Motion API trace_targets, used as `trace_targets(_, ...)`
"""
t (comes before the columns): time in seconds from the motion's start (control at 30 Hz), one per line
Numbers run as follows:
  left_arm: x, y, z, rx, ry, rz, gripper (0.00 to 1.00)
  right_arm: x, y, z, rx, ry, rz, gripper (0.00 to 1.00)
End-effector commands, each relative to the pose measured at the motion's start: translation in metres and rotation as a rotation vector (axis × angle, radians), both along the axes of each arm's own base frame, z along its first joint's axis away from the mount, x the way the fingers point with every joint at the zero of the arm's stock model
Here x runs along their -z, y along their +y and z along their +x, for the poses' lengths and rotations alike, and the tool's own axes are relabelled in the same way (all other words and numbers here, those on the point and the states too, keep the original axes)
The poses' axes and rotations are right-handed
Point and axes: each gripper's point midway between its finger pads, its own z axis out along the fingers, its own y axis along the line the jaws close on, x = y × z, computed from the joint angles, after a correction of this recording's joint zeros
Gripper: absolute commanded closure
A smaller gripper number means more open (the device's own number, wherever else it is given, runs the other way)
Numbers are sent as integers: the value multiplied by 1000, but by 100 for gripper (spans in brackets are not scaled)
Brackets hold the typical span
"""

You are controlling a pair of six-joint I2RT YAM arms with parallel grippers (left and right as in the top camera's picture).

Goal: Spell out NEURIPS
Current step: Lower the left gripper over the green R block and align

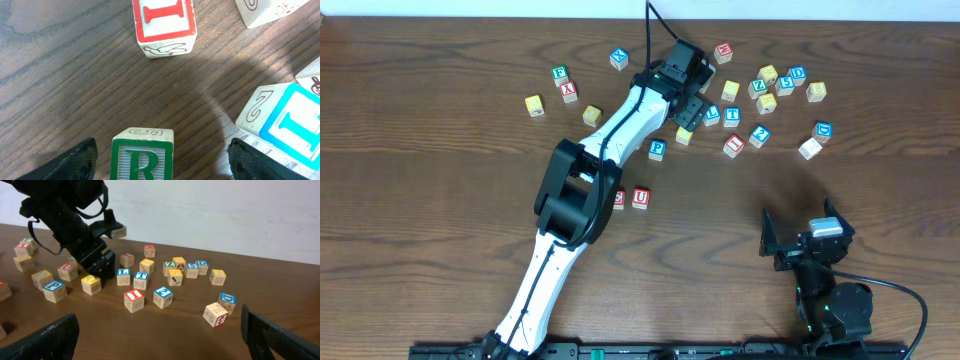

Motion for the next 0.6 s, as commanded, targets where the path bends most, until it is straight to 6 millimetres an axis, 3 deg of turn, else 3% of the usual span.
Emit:
trace_targets(0.0, 4, 1, 3, 3, 4, 0, 22, 0, -3, 0, 17, 1, 12, 1)
trace_targets(0.4, 4, 1, 3, 3, 4, 0, 37, 0, -3, 0, 17, 1, 12, 1)
trace_targets(0.57, 4, 1, 3, 3, 4, 0, 48, 0, -3, 0, 17, 1, 12, 1)
